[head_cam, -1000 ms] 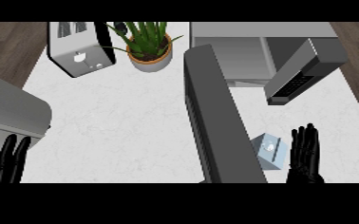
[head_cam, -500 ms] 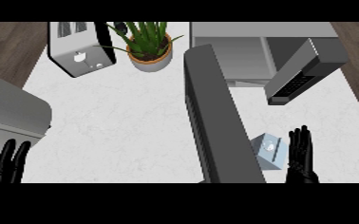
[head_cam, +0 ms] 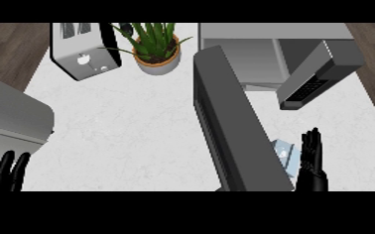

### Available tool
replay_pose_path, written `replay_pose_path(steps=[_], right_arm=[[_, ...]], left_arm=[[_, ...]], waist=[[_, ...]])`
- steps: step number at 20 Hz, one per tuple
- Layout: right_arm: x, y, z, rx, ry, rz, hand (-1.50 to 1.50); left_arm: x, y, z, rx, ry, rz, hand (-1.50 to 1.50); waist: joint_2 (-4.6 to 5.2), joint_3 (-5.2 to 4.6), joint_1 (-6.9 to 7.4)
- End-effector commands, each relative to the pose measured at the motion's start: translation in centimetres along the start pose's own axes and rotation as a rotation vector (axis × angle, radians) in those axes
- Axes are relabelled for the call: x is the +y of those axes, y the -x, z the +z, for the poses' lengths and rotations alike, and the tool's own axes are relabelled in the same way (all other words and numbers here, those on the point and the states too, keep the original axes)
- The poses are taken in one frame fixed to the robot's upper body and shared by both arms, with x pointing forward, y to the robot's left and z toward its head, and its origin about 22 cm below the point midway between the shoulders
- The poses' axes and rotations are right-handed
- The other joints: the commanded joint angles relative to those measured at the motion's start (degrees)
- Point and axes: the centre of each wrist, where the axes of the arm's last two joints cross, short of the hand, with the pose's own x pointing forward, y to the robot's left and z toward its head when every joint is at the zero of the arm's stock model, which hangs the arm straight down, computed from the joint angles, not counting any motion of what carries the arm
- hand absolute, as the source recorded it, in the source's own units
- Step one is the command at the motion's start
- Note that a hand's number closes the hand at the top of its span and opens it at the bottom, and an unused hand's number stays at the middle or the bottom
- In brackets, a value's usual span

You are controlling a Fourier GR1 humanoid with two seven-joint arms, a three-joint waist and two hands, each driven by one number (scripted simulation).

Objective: Pick up the milk, place it into the microwave and close the microwave

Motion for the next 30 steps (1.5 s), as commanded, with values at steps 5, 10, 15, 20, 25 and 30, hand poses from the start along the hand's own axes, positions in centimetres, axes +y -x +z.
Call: replay_pose_path(steps=[5,10,15,20,25,30], right_arm=[[-0.3,3.4,-0.5,0.06,0.126,0.151,-1.5],[-4.8,6.0,1.1,0.066,0.068,0.123,-1.5],[-4.6,7.1,0.5,0.101,-0.181,-0.139,-1.5],[-1.2,6.5,0.2,-0.006,-0.309,-0.3,1.5],[-1.8,5.7,-0.7,-0.132,-0.1,-0.047,1.5],[0.5,4.3,-1.7,-0.154,-0.031,-0.151,1.5]], left_arm=[[-1.0,0.5,0.1,0.004,0.009,-0.015,-1.5],[-0.6,0.6,1.0,0.006,0.012,-0.002,-1.5],[-0.8,1.4,-0.2,0.006,-0.003,0.012,-1.5],[0.6,0.3,-0.9,0.012,-0.012,-0.001,-1.5],[0.3,0.9,-0.2,0.016,0.016,0.015,-1.5],[0.9,1.4,-0.4,0.013,-0.009,0.034,-1.5]], waist=[[0.18,0.06,0.12],[0.11,0.06,0.11],[0.32,0.18,0.27],[0.19,0.08,-0.01],[0.03,-0.01,-0.1],[0.09,0.02,-0.08]])
